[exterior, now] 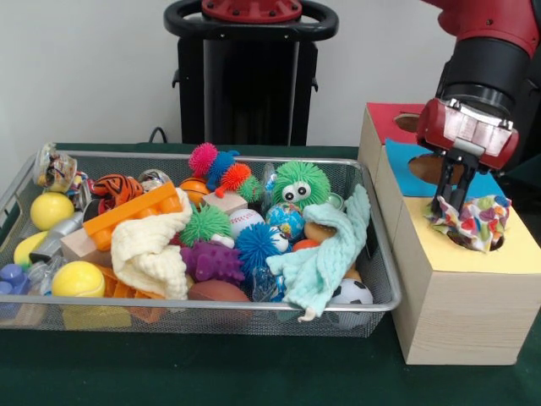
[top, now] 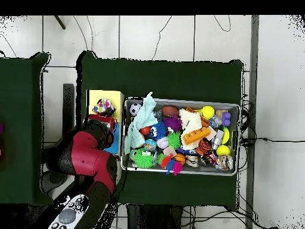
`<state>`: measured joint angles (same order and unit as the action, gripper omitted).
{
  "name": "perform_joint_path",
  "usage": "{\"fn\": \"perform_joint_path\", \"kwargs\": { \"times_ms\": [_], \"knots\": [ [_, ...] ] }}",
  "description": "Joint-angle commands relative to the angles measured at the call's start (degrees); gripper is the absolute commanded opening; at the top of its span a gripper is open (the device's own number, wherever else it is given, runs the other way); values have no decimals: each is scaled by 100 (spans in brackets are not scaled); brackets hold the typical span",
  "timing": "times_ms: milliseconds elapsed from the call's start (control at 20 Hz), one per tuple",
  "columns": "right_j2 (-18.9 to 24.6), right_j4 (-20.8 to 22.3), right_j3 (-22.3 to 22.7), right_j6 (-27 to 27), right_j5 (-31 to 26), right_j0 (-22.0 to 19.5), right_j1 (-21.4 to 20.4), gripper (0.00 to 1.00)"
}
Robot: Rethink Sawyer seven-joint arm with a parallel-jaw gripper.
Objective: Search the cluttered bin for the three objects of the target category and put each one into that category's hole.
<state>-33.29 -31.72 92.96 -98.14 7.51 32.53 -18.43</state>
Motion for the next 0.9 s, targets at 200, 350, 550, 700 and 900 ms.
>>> {"fn": "perform_joint_path", "kwargs": {
  "times_ms": [200,350,550,700,900],
  "knots": [
    [280,209,-579,-508,-1268,-86,639,0],
    [276,334,-655,-429,-1462,-92,704,0],
    [168,435,-712,-387,-1555,-37,805,0],
    [112,516,-744,-365,-1598,-13,863,0],
    [240,777,-804,-227,-1753,-103,884,0]
  ]
}}
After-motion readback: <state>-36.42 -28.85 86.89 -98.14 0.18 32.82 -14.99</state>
